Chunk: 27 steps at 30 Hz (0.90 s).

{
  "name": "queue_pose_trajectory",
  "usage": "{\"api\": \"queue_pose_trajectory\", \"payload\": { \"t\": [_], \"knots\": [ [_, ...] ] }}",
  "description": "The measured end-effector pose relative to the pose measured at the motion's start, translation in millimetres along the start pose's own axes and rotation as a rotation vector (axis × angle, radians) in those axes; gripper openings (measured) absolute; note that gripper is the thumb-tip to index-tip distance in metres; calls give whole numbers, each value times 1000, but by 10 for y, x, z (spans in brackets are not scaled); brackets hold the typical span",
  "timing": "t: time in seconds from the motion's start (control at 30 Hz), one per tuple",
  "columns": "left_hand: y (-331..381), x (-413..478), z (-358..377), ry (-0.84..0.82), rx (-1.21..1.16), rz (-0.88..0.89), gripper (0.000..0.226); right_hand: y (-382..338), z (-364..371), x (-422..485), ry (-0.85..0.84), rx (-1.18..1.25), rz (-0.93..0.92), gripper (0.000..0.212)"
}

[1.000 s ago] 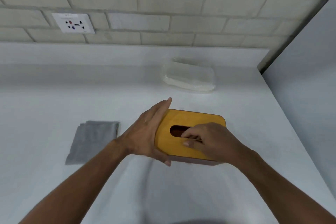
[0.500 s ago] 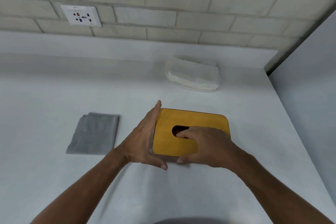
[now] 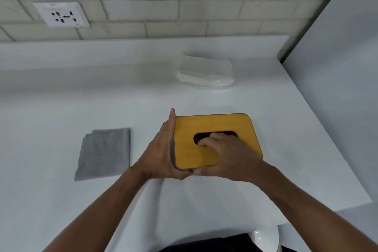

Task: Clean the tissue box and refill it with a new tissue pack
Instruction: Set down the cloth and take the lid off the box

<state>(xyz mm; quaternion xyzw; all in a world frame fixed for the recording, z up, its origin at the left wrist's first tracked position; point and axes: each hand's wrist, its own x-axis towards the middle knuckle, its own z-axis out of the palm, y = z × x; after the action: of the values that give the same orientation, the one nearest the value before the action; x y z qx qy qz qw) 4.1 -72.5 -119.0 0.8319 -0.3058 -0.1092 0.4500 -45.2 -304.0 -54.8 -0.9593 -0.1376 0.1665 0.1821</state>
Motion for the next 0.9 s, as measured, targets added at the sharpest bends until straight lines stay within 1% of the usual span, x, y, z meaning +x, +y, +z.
{"api": "queue_pose_trajectory", "payload": {
  "t": [0.13,0.37,0.57,0.77,0.83,0.9],
  "knots": [
    [-24,5,-4,-1,0,35,154,-22,2,14,-22,-34,31,82],
    [-23,-12,-30,-8,33,25,156,-55,-1,16,-58,-51,37,85],
    [4,-4,-75,-22,64,21,156,-86,-8,34,-17,-75,-8,90],
    [-19,-58,-99,-64,93,18,156,-151,59,12,62,-94,-74,77],
    [-30,-69,-102,-65,98,17,156,-174,56,13,57,-105,-78,81],
    [-41,-69,-97,-52,89,11,157,-180,20,16,37,-63,-40,85]
  ]
}}
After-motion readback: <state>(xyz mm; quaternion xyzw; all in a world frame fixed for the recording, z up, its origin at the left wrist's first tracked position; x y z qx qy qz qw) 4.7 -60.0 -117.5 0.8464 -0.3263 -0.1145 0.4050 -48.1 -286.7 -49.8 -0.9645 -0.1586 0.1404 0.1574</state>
